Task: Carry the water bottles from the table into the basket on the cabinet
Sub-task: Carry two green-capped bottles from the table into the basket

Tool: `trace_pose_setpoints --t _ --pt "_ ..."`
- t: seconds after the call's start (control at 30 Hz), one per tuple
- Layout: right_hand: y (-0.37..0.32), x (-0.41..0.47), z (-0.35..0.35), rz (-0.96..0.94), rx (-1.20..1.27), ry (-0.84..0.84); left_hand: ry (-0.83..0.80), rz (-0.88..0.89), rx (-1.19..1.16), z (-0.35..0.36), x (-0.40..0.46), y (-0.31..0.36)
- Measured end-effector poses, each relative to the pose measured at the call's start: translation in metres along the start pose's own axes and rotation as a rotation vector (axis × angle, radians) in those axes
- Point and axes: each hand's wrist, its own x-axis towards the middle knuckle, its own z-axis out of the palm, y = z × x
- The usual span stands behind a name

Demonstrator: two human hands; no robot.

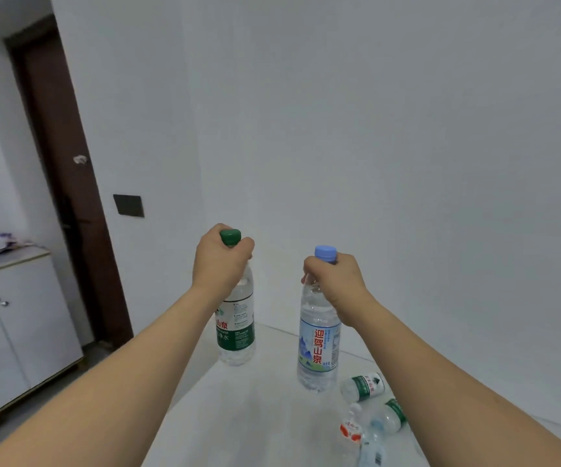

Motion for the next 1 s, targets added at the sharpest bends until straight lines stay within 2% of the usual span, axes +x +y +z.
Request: trace_pose_setpoints --t 0.2,0.37,0.67,1.0 --pt "-0.014 -0.001 0.078 0.028 0.053 -0.24 0.206 -0.052 0.102 -0.091 0.006 -0.023" --pt "-0.023 0.002 0.131 0.038 0.103 -0.347 0.301 -0.086 0.098 -0.147 0.013 -0.039" --pt "-0.042 0.002 0.235 -0.01 0.08 -0.456 0.341 -0.083 0.135 -0.232 0.03 -0.055" --pt "-0.048 0.017 0.342 -0.043 0.051 -0.459 0.362 -0.09 0.184 -0.319 0.071 -0.089"
